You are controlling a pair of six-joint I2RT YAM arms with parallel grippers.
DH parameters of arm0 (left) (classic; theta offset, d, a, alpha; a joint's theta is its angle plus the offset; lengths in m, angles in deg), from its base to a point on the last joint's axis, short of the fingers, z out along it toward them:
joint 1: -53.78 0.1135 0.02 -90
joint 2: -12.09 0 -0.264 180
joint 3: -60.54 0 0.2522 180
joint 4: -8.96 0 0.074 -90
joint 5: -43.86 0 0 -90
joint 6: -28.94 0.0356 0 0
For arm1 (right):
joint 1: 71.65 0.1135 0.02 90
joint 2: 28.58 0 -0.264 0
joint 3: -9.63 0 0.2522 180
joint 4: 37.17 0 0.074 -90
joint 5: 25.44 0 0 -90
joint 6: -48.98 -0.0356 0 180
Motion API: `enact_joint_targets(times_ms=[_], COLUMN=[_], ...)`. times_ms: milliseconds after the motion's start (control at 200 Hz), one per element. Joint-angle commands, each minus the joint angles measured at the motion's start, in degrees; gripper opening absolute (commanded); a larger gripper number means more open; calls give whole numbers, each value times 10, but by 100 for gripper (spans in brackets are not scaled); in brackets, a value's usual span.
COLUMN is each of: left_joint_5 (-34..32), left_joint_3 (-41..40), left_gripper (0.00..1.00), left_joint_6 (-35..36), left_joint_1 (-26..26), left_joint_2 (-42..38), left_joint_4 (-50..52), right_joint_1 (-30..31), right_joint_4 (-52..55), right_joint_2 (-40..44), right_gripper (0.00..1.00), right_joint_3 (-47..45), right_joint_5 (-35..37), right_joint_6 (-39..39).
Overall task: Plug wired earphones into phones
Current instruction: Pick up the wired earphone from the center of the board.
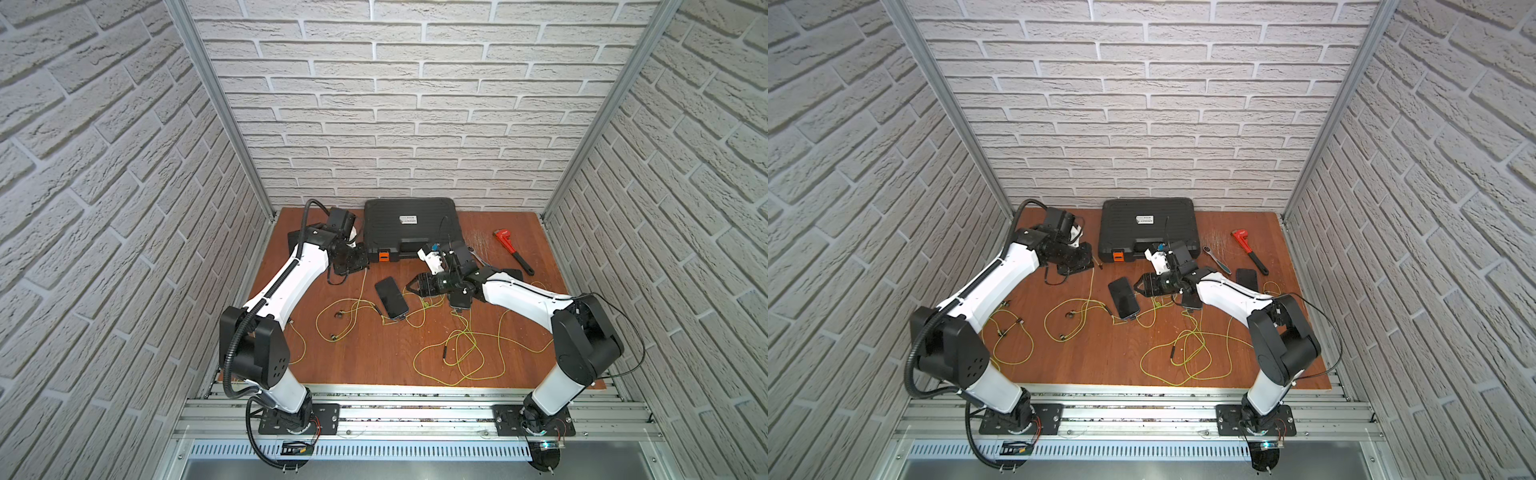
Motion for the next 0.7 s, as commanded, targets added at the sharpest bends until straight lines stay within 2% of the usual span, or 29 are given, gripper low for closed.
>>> enact_joint_targets(times_ms=[0,85,165,225,300,475,595,695], left_joint_5=[85,92,106,124,152,184,177,168], left_joint_3=[0,4,3,5,-1,-16,-23,-30], left_gripper=[0,0,0,0,0,0,0,0], left_joint_6=[43,32,-9,-45,-101,-196,-225,-238], left_joint_1=[-2,0,3,9,13,8,1,-2], left_joint_2=[-13,-11,-8,-5,-6,-15,-27,-38], left_joint_4=[-38,-33,-40,-45,-75,-140,-155,-163], right_joint_1=[-15,-11,-1,11,21,20,22,22], right_joint_4=[-35,-27,-63,-117,-236,-426,-479,-503], right_joint_2=[-5,-1,1,0,-8,-81,-129,-149], right_gripper=[59,59,58,57,56,54,54,54], right_joint_3=[18,26,13,-6,-49,-69,-34,-17], right_joint_5=[-30,1,34,46,55,36,-6,-10], right_joint_6=[-47,-21,27,73,112,130,96,79])
